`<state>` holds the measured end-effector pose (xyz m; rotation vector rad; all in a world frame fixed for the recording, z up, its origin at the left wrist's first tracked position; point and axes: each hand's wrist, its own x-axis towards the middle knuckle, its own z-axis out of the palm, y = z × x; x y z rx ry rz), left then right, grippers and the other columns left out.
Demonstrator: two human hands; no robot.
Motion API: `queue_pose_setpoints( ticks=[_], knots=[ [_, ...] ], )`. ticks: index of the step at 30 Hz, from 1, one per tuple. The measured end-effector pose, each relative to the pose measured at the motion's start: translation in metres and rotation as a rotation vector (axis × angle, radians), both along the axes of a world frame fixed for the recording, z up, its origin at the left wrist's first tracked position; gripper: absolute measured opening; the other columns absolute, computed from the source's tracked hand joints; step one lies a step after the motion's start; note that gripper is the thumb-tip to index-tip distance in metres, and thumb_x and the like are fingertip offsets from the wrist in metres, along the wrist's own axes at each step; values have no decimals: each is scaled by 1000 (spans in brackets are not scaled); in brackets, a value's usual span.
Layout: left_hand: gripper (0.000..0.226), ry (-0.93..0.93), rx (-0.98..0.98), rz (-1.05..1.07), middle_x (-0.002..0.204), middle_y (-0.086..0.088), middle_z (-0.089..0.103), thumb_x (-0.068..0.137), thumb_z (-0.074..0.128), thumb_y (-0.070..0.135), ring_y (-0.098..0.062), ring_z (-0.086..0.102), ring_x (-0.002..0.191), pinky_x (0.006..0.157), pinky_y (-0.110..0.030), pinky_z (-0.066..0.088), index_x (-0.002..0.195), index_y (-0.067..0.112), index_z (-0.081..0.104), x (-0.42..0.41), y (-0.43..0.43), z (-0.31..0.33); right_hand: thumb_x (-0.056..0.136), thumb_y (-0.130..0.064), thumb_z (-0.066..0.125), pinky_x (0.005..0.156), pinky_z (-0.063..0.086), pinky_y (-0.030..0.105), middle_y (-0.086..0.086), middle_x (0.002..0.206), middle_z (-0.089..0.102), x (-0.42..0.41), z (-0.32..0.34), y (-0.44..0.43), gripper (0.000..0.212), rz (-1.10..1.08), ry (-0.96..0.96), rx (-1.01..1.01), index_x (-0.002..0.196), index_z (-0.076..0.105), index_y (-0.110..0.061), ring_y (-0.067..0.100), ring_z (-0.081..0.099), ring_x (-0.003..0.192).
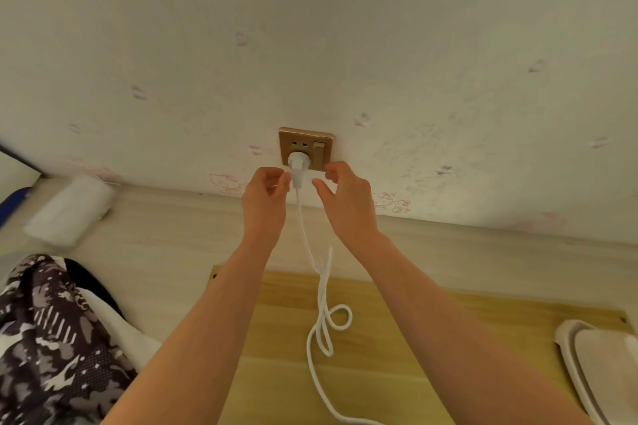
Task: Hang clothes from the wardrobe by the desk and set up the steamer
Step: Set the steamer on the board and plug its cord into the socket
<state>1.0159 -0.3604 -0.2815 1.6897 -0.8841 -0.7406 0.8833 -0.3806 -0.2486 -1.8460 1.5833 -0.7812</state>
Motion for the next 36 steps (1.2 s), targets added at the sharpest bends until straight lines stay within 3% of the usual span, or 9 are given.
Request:
queue_pose_setpoints(
  ticks=[7, 13, 15, 17, 20, 24, 28, 36],
  knots=[
    [17, -196, 82, 8, 99, 6, 66, 96, 53, 25, -5, 60, 88, 63, -7, 39, 112, 21, 57, -35, 51, 5, 99, -28, 45, 92, 46, 35, 4, 126, 59, -79, 3, 43, 36, 68, 185, 66, 132, 47, -14, 22, 55, 116],
    [19, -308, 128, -120, 102, 4, 65, 97, 50, 24, -14, 62, 89, 74, -27, 49, 114, 22, 58, -99, 118, -4, 100, -29, 40, 96, 43, 38, 4, 134, 51, -156, -7, 104, 40, 129, 362, 117, 137, 41, -14, 22, 44, 125],
    [20, -412, 95, -163, 107, 3, 63, 96, 52, 19, -14, 56, 103, 86, -18, 42, 115, 19, 59, -127, 147, -7, 100, -27, 40, 99, 41, 37, 6, 136, 50, -184, -12, 130, 41, 155, 400, 128, 138, 40, -13, 23, 42, 126],
    [21, -468, 64, -175, 108, 3, 61, 94, 54, 13, -13, 53, 108, 86, -9, 37, 114, 14, 61, -156, 177, -7, 100, -26, 40, 100, 39, 36, 8, 134, 50, -211, -18, 157, 41, 180, 451, 128, 138, 41, -11, 25, 43, 125],
    [23, -546, 72, -224, 110, -2, 64, 93, 56, 12, -20, 54, 112, 91, -31, 46, 115, 11, 62, -200, 221, -9, 99, -26, 40, 100, 41, 36, 7, 134, 50, -249, -23, 200, 40, 200, 496, 142, 136, 43, -11, 25, 43, 123],
    [32, -658, 69, -392, 112, -5, 66, 90, 61, 11, -25, 55, 112, 87, -37, 49, 122, 9, 61, -252, 278, -22, 100, -27, 39, 97, 42, 34, 6, 133, 51, -294, -28, 261, 39, 224, 514, 134, 136, 43, -12, 23, 44, 120],
    [42, -797, 112, -591, 119, -5, 64, 90, 61, 17, -27, 53, 119, 91, -40, 51, 131, 10, 55, -288, 323, -38, 100, -27, 38, 103, 36, 32, 4, 139, 45, -331, -29, 317, 43, 182, 522, 197, 141, 37, -13, 22, 38, 127],
    [41, -945, 39, -748, 110, 0, 68, 82, 71, 21, -25, 60, 112, 87, -37, 54, 122, 12, 62, -320, 391, -43, 100, -30, 39, 111, 28, 33, 8, 144, 42, -361, -44, 417, 49, 75, 576, 285, 145, 33, -9, 25, 35, 134]
  ],
)
